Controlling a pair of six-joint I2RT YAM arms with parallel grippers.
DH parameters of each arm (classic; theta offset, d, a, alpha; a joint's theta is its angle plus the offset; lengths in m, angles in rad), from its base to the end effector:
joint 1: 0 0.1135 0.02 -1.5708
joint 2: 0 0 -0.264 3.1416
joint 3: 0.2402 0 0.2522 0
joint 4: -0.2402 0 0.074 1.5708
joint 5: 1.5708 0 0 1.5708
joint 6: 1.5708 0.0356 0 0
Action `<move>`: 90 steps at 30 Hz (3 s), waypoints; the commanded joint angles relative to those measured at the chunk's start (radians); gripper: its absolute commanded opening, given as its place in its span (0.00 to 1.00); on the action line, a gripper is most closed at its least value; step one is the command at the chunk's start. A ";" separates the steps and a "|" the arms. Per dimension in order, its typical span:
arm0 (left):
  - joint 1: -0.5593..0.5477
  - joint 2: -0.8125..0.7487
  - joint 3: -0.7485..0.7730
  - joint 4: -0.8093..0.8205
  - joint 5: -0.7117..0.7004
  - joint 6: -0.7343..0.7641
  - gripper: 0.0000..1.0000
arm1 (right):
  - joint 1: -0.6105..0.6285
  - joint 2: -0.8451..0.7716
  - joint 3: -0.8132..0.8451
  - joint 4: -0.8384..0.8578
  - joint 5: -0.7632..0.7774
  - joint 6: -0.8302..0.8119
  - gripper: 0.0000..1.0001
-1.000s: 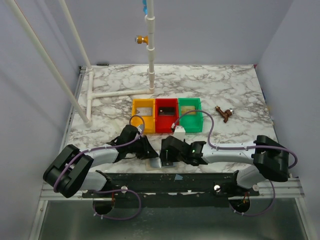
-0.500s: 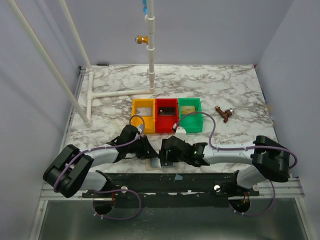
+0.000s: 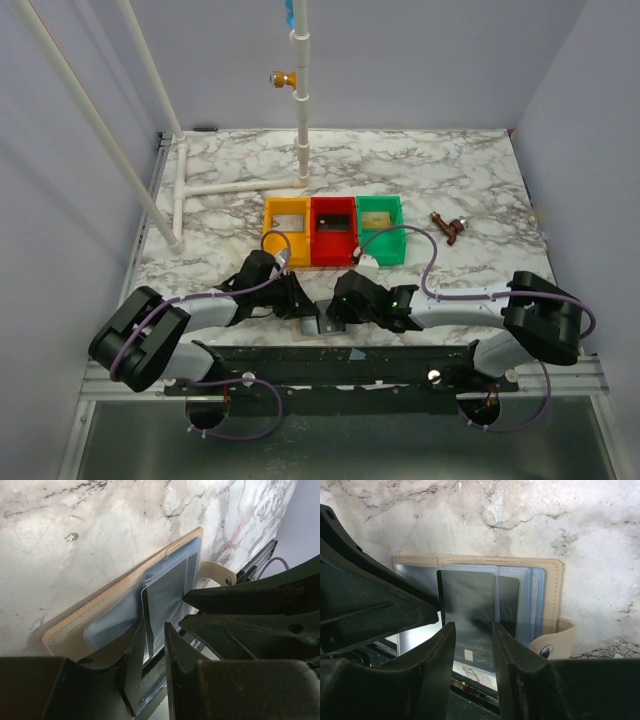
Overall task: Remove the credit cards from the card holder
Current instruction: Remove the credit card from the card holder.
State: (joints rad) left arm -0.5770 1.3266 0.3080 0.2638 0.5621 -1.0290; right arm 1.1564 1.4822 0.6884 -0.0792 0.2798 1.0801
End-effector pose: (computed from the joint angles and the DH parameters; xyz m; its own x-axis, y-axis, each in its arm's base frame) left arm 0.1670 -0.1313 0.1212 -0.9704 -0.2334 -0.0628 -0.0862 0.5767 -0.8124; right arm 0.1220 0.2530 0.1609 -0.8583 0.1541 -0.4894 -0.1088 0.8775 0.4670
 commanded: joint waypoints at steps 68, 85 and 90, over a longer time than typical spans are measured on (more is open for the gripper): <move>0.057 0.468 -0.260 1.323 0.286 -0.458 0.00 | -0.060 -0.184 -0.128 0.011 -0.022 -0.020 0.47; 0.061 0.139 -0.150 0.408 0.147 -0.115 0.00 | -0.059 -0.005 -0.029 -0.072 -0.012 -0.091 0.39; 0.061 0.037 -0.069 0.090 0.065 0.015 0.00 | -0.059 0.029 -0.014 -0.119 0.008 -0.087 0.35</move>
State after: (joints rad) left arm -0.5182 1.4425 0.1684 0.7006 0.7284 -1.1740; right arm 1.0977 1.4677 0.6651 -0.1207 0.2687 1.0084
